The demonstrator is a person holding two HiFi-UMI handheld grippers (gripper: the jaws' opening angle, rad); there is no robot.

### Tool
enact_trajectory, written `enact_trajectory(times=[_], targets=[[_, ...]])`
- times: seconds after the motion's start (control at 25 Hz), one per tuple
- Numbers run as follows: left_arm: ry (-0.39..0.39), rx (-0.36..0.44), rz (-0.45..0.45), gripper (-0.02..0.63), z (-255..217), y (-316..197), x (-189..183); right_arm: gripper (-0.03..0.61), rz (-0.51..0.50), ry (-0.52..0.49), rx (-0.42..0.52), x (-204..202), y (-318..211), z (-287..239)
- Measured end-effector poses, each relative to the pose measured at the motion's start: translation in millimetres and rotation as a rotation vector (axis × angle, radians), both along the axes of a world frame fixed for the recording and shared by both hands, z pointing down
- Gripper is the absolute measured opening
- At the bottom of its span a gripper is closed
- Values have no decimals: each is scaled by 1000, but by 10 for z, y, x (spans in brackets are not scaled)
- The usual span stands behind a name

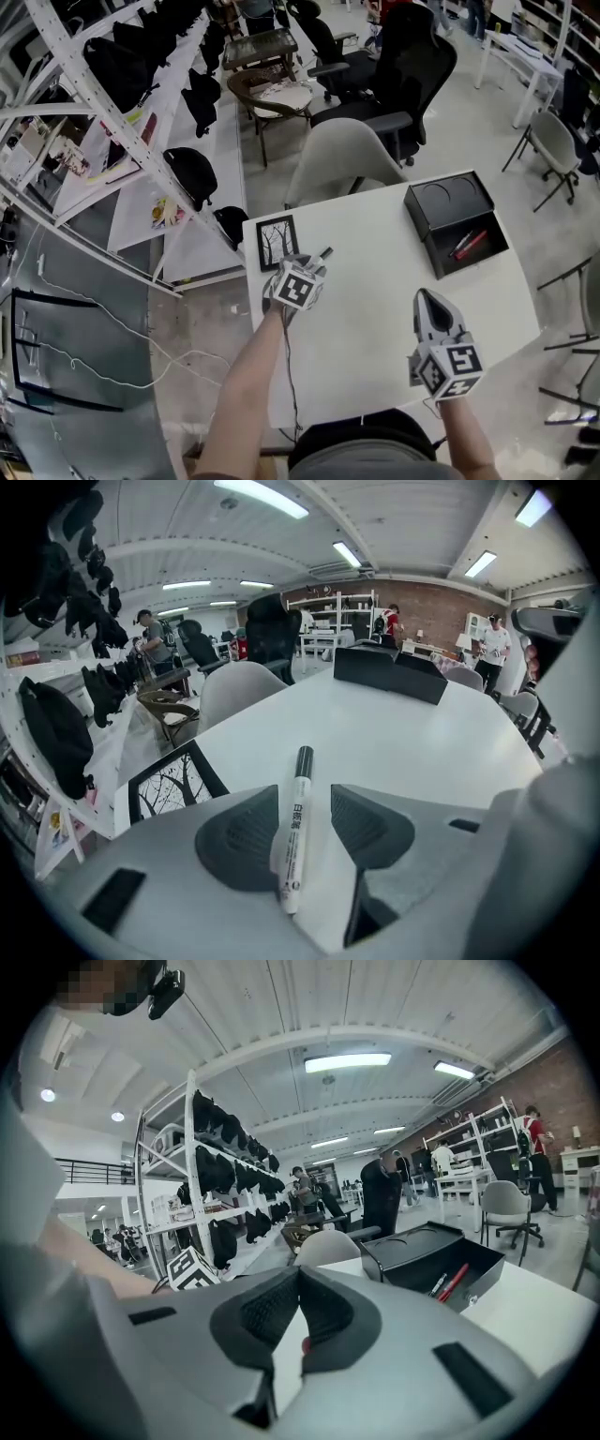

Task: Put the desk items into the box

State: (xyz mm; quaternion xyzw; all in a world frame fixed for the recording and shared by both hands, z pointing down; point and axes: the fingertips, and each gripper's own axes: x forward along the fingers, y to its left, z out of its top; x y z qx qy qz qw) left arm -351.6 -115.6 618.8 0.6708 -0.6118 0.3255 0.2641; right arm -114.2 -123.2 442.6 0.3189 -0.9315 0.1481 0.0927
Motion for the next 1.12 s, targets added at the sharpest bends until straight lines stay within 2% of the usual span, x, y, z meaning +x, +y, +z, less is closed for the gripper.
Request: enact_trajectory(times=[0.28, 0.44, 0.64, 0.88, 1.12], targets=[[-7, -41, -9, 158, 65, 20, -43, 3, -3, 5, -16, 40, -5, 39], [36, -69, -12, 138, 93, 34, -23, 3, -6, 0, -20, 53, -10, 54], [50, -90, 29, 80, 112, 27, 52, 3, -4, -5, -17, 64, -45, 51], [51, -106, 44, 71, 131, 37, 58, 3, 5, -4, -11, 55, -68, 35], [60, -61, 7, 69, 70, -10, 48, 3, 10, 0, -13, 89, -50, 60]])
